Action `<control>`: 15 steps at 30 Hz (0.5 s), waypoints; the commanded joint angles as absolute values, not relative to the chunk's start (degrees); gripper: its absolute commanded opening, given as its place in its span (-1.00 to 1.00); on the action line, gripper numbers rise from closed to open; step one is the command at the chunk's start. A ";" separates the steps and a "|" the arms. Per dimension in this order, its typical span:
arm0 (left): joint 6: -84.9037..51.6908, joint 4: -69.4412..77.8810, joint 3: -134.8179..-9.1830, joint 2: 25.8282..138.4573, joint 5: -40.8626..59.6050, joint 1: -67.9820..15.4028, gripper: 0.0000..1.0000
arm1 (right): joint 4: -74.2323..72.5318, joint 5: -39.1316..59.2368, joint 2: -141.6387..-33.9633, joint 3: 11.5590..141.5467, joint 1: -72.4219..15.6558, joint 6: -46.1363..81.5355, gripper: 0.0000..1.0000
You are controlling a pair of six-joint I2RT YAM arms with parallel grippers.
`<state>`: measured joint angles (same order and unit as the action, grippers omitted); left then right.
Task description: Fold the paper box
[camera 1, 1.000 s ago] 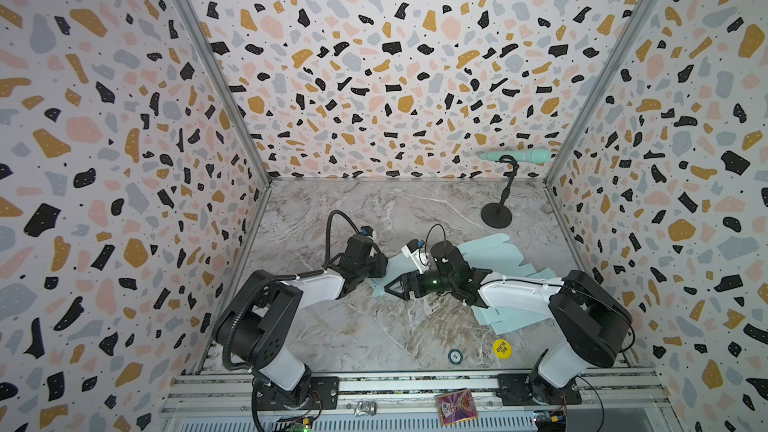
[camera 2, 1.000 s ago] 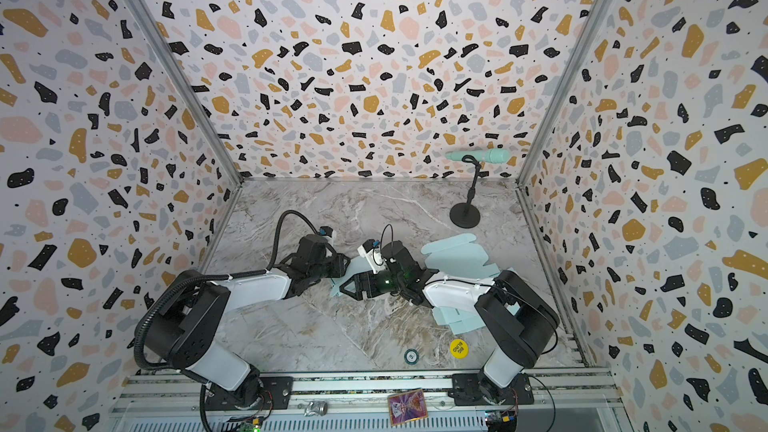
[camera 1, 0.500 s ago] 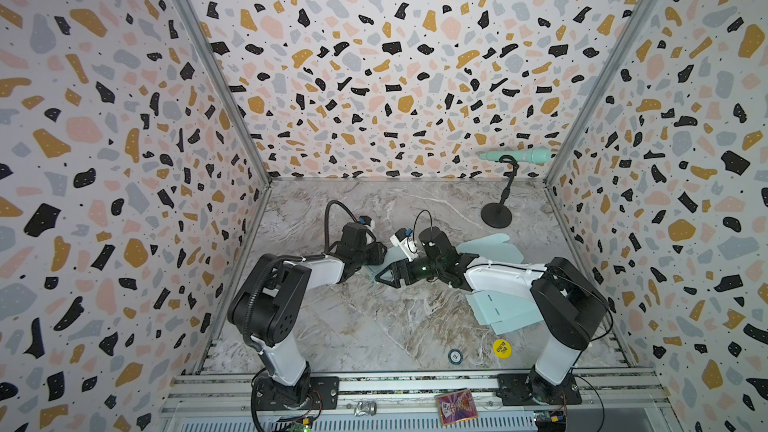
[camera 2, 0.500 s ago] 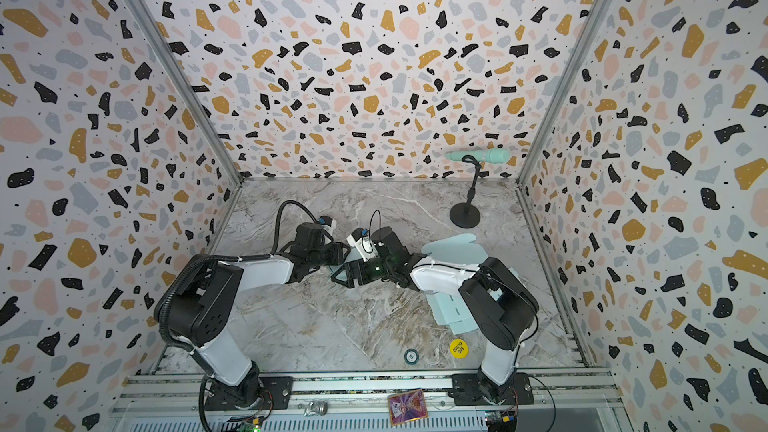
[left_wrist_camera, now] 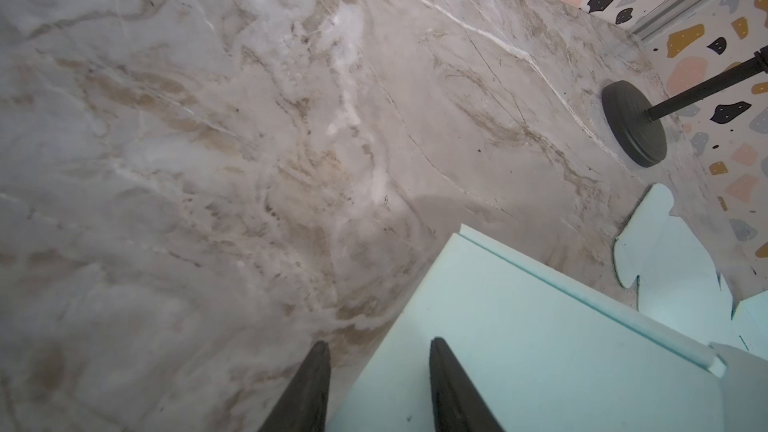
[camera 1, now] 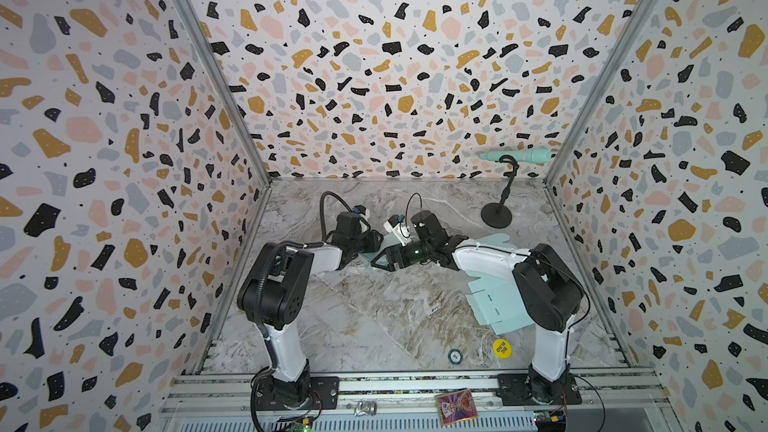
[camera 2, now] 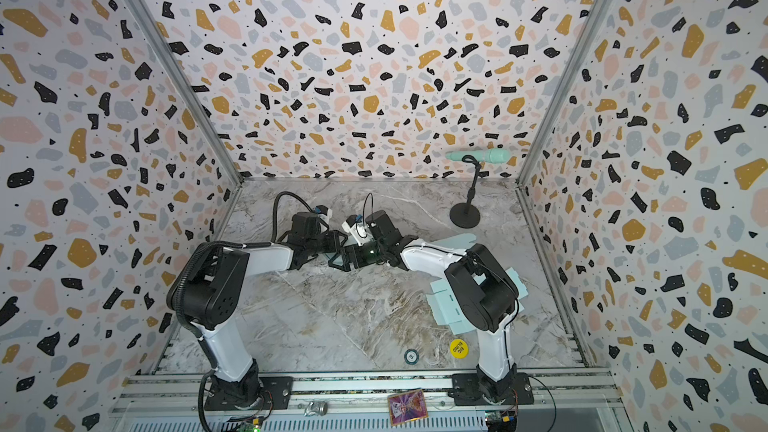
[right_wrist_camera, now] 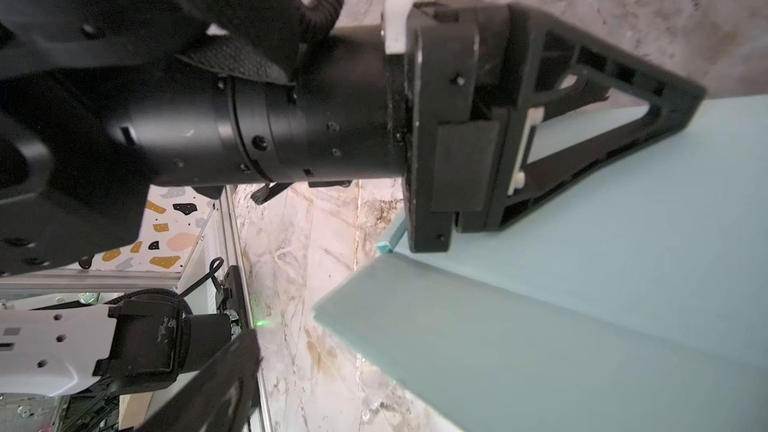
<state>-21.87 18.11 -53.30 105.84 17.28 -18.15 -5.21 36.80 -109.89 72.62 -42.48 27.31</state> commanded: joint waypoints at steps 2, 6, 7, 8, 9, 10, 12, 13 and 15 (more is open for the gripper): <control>-21.86 10.11 -51.05 106.57 23.35 -20.02 -0.17 | -6.92 33.17 -109.35 76.55 -42.03 22.69 0.81; -22.98 11.16 -48.99 105.47 23.66 -20.09 -0.17 | -6.70 32.70 -108.61 76.25 -41.92 22.16 0.81; -23.08 11.15 -48.74 105.26 23.51 -20.10 -0.17 | -6.72 32.54 -108.38 76.04 -41.92 22.07 0.81; -23.21 11.23 -48.45 105.12 23.43 -19.98 -0.17 | -6.68 32.28 -108.03 75.82 -41.92 21.93 0.81; -23.36 11.38 -48.18 104.85 23.37 -20.04 -0.17 | -6.56 32.04 -107.57 75.61 -41.92 21.86 0.81; -23.47 11.50 -47.95 104.72 23.28 -20.02 -0.17 | -6.63 31.91 -107.28 75.36 -41.92 21.72 0.81; -23.78 11.81 -47.70 104.55 23.44 -19.95 -0.17 | -6.67 31.50 -106.73 74.89 -41.87 21.54 0.81; -24.05 12.17 -47.51 104.50 23.68 -19.86 -0.17 | -6.69 31.38 -106.49 74.76 -41.87 21.46 0.81; -24.74 12.98 -47.34 104.49 24.72 -19.51 -0.18 | -7.03 31.12 -105.85 74.31 -41.92 21.44 0.81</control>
<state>-23.88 20.49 -50.33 103.74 18.28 -18.15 -3.25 35.51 -109.34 73.45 -42.52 23.92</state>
